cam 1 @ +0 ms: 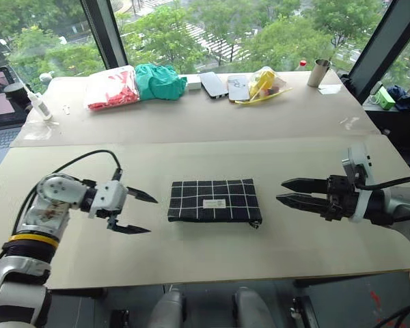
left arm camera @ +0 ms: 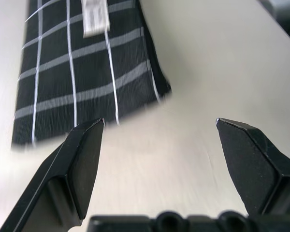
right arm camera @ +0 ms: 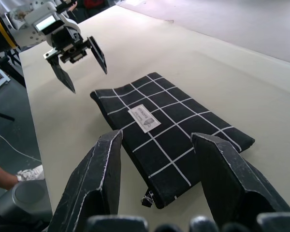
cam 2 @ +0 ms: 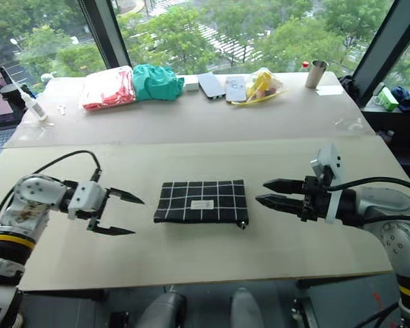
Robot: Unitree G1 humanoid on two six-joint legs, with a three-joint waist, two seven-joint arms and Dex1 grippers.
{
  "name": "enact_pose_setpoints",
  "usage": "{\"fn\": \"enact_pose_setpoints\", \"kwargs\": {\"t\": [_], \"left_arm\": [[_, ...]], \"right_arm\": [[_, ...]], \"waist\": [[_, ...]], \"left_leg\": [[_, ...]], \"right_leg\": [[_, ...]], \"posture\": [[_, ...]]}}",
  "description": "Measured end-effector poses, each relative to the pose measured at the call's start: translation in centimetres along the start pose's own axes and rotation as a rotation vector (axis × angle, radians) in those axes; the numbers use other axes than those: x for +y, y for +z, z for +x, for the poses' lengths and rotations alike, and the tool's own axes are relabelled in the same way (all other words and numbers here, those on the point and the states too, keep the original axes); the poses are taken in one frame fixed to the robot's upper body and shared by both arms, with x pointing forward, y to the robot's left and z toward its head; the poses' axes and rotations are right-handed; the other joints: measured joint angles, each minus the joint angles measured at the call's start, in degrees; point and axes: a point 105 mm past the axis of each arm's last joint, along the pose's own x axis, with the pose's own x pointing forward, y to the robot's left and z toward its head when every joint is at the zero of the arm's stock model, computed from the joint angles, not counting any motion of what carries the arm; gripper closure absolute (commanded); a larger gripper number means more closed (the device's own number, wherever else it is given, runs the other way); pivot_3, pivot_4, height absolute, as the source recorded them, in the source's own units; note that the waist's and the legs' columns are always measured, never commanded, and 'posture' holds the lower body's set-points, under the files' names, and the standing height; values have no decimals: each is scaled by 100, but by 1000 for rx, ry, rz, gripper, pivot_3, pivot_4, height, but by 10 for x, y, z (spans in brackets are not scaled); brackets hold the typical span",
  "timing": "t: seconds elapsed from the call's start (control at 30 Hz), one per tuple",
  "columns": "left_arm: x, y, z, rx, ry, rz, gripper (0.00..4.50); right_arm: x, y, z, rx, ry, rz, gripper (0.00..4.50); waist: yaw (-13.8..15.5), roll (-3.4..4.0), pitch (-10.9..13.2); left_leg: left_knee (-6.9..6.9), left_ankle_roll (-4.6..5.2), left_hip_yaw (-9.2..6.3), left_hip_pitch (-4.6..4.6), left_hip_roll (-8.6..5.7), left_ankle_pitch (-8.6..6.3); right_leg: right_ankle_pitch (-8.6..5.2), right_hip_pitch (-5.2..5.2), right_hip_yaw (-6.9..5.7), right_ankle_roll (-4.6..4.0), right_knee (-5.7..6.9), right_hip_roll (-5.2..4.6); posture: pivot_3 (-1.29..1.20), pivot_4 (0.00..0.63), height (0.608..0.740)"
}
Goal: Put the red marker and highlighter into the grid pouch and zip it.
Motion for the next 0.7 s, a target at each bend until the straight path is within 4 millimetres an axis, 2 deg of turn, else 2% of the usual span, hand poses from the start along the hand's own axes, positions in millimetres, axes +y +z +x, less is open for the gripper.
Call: {"fn": "enact_pose_setpoints", "kwargs": {"t": [0.1,0.17,0.23,0.3,0.47,0.7], "left_arm": [[20,9,-20,-110,251,-206,489],[21,11,-29,-160,365,-337,489],[11,6,-32,-188,431,-452,489],[-12,-9,-32,-186,473,-587,489],[-30,-19,-37,-206,564,-678,489],[-23,-28,-43,-188,703,-708,489]], "right_arm": [[-12,-8,-6,48,-64,-42,1961],[-23,-18,-12,78,-121,-41,1961],[-31,-29,-19,98,-165,-19,1961],[-39,-42,-30,114,-221,26,1961],[-42,-42,-35,112,-243,24,1961],[-45,-39,-29,77,-255,20,1961]], "waist": [[31,0,1],[9,0,0],[-22,1,1],[-46,1,1],[-24,2,2],[129,1,2]], "left_leg": [[3,1,-1,0,-1,-1],[2,5,1,3,1,-3],[-6,8,4,5,2,-5],[-22,8,8,19,4,-5],[-31,7,20,49,8,-6],[-32,5,26,48,0,-6]], "right_leg": [[-1,4,2,1,-2,-2],[-1,2,8,1,0,-2],[-1,-1,14,1,0,-1],[-1,-4,31,1,1,-2],[0,19,36,0,-4,-1],[0,24,36,0,-12,-8]], "posture": [[0,150,740],[0,150,740],[0,150,740],[0,150,740],[0,150,740],[0,150,740]]}}
